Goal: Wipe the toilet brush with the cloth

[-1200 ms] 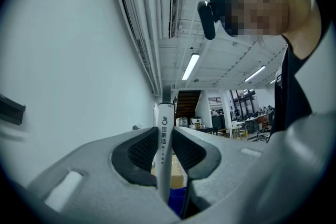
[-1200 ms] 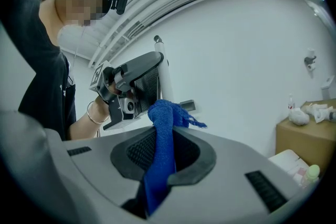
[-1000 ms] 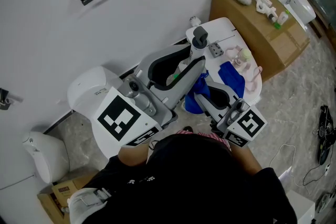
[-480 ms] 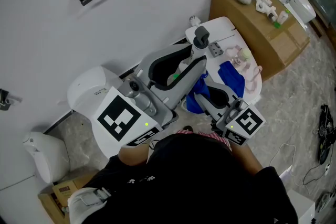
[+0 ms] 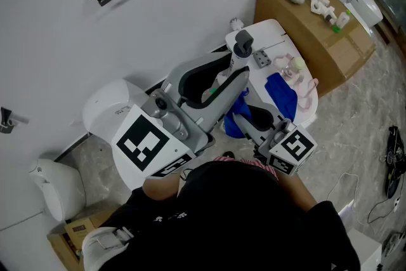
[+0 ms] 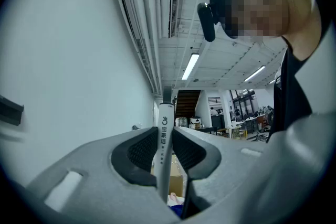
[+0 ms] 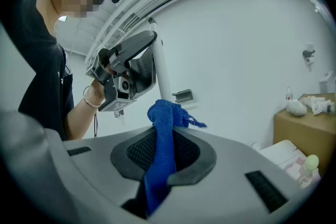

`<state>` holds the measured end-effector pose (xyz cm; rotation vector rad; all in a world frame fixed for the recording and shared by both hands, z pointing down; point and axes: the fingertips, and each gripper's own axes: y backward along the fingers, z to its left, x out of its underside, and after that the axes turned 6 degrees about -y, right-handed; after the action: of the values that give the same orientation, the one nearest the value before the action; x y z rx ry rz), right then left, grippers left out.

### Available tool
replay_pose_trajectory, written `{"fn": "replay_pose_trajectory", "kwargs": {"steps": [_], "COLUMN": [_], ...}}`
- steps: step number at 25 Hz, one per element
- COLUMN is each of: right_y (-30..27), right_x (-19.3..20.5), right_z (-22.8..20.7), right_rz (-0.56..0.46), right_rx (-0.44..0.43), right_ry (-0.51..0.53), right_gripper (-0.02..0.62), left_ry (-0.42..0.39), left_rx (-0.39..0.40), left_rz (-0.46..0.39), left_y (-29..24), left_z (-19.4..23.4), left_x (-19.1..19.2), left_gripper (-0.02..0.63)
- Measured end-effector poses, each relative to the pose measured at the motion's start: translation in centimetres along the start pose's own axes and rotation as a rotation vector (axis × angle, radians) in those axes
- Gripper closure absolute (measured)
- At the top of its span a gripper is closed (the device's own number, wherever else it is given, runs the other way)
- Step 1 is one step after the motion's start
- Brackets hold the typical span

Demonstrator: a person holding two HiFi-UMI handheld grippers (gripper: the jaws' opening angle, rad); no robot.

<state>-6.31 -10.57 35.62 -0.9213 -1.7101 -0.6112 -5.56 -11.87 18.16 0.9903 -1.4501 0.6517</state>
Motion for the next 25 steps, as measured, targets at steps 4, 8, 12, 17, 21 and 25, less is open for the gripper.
{"fn": "replay_pose_trajectory", "kwargs": {"steps": [4, 8, 12, 17, 21, 25], "right_y": [-0.1, 0.0, 0.2, 0.3, 0.3, 0.5], "right_x": [0.4, 1.1, 1.8, 2.5, 2.7, 3.5], "right_z": [-0.2, -0.3, -0.5, -0.6, -0.7, -1.3], "right_rz": [0.0, 0.02, 0.006, 0.007, -0.005, 0.019], "right_rx": [-0.001, 0.023, 0.02, 0.015, 0.013, 0.033], "right_ry": [-0.002, -0.014, -0.019, -0.027, -0.048, -0.049], "right_gripper": [0.532, 0.532, 0.532, 0.532, 0.532, 0.532], "left_ry": [-0.001, -0.005, -0.009, -0.015, -0.016, -0.014], "left_rx": [0.004, 0.01, 0.016, 0.02, 0.027, 0.032], "left_rz": [-0.003, -0.002, 0.0, 0.003, 0.008, 0.009], "left_y": [0.0, -0.1, -0.2, -0.4, -0.6, -0.8], "left_z": [0.0, -0.4, -0.7, -0.9, -1.1, -1.4], "left_x": [-0.1, -0.2, -0.3, -0.6, -0.5, -0.4], "left_gripper": [0.515, 0.515, 0.515, 0.515, 0.515, 0.515]}}
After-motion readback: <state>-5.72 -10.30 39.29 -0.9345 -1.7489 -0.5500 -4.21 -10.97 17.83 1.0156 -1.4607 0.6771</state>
